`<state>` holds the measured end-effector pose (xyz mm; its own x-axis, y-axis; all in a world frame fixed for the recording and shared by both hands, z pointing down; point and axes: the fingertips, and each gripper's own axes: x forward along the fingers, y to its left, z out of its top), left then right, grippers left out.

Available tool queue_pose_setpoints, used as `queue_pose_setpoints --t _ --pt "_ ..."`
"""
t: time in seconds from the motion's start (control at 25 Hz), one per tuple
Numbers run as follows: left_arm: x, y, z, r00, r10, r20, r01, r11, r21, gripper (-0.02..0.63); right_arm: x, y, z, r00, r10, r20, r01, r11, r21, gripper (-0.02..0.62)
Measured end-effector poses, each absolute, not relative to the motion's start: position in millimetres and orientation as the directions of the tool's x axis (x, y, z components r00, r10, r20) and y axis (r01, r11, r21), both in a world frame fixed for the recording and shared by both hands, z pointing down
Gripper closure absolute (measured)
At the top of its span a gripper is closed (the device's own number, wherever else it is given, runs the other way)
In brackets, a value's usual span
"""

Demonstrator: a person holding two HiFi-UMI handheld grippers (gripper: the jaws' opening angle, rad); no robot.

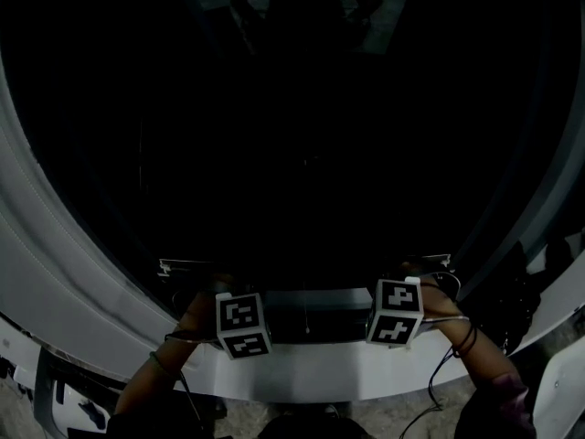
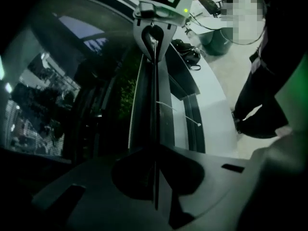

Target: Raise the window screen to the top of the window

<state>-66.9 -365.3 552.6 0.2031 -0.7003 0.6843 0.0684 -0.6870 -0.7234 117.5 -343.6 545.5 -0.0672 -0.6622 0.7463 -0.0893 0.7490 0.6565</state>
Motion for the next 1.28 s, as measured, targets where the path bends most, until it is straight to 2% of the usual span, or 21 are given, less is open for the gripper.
queue_pose_setpoints --t 0.08,0.16,0.6,0.72,0.84,0.92,1.0,1.16,1.28 --pt "-66.9 -366.1 552.0 0.2 -0.685 0.701 0.042 -0.709 -0.704 0.581 115.2 -343.9 544.2 -0.068 -0.592 0.803 -0.128 0.803 0.582 0.571" --pt "-66.3 -364.0 552.7 0.242 -0.69 0.682 0.012 -0.701 -0.713 0.588 114.4 -341.3 543.6 -0.097 -0.586 0.804 -0.16 0.807 0.569 0.571" --pt "-67.2 -362.0 545.8 0.398 -0.68 0.616 -0.129 -0.706 -0.696 0.577 111.5 -340.9 541.5 -0.205 -0.725 0.658 -0.15 0.687 0.711 0.571" --pt "-64.0 -362.1 548.7 0.349 -0.71 0.612 -0.105 -0.678 -0.727 0.575 114.0 -341.8 542.2 -0.188 -0.784 0.592 -0.197 0.62 0.759 0.571" --pt "-65.5 -367.1 551.5 0.236 -0.745 0.624 0.009 -0.64 -0.768 0.581 115.9 -343.7 541.9 -0.181 -0.73 0.659 -0.252 0.682 0.687 0.571" --pt "-66.1 -367.6 550.2 0.258 -0.75 0.609 -0.021 -0.635 -0.772 0.586 114.3 -344.1 540.1 -0.202 -0.676 0.709 -0.281 0.733 0.619 0.571" --pt "-66.3 -364.5 549.8 0.322 -0.749 0.579 -0.093 -0.634 -0.768 0.586 111.6 -342.7 540.3 -0.214 -0.679 0.702 -0.299 0.73 0.615 0.571" --pt "-63.6 -364.4 548.7 0.336 -0.737 0.587 -0.14 -0.655 -0.743 0.575 111.2 -342.3 542.9 -0.178 -0.768 0.615 -0.213 0.64 0.738 0.571" --pt "-60.0 -371.5 519.9 0.426 -0.802 0.418 -0.212 -0.538 -0.816 0.562 112.4 -350.7 517.0 -0.198 -0.882 0.428 -0.209 0.464 0.861 0.563"
